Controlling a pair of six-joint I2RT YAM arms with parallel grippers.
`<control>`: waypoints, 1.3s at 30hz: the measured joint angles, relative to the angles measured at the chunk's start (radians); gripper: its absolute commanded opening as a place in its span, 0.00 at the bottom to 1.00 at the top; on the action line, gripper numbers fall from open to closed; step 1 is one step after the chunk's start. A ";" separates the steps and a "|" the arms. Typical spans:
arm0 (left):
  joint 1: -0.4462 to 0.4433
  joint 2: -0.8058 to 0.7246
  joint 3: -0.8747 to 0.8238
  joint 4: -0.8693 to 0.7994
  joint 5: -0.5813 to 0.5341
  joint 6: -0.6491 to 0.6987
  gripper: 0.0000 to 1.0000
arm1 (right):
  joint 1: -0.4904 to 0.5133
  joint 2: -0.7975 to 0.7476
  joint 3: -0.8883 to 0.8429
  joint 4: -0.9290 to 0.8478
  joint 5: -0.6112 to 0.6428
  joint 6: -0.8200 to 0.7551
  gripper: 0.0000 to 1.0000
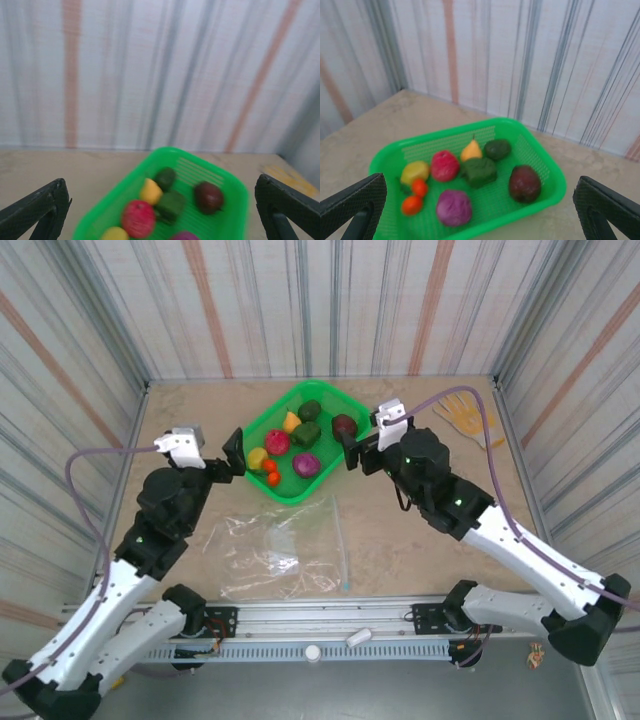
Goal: Place the food in the zip-top bag and seal the zipper
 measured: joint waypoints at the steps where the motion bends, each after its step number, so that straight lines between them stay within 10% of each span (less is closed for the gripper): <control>1: -0.032 0.012 0.068 -0.086 0.016 -0.031 0.99 | 0.003 0.000 0.048 -0.084 -0.003 0.021 0.99; 6: -0.051 0.055 0.325 -0.443 0.198 -0.108 0.99 | -0.129 -0.156 -0.022 -0.245 -0.105 0.138 0.96; 12: -0.014 0.000 0.253 -0.639 0.383 -0.187 0.99 | -0.285 -0.206 -0.124 -0.352 -0.238 0.264 1.00; 20: -0.041 0.022 -0.012 -0.671 0.554 -0.266 0.96 | -0.279 -0.071 -0.369 -0.233 -0.520 0.390 0.57; 28: -0.130 0.154 -0.083 -0.623 0.604 -0.306 0.87 | -0.293 0.241 -0.434 0.013 -0.878 0.512 0.40; 39: -0.135 0.194 -0.088 -0.604 0.606 -0.308 0.84 | -0.283 0.494 -0.397 0.179 -0.972 0.585 0.31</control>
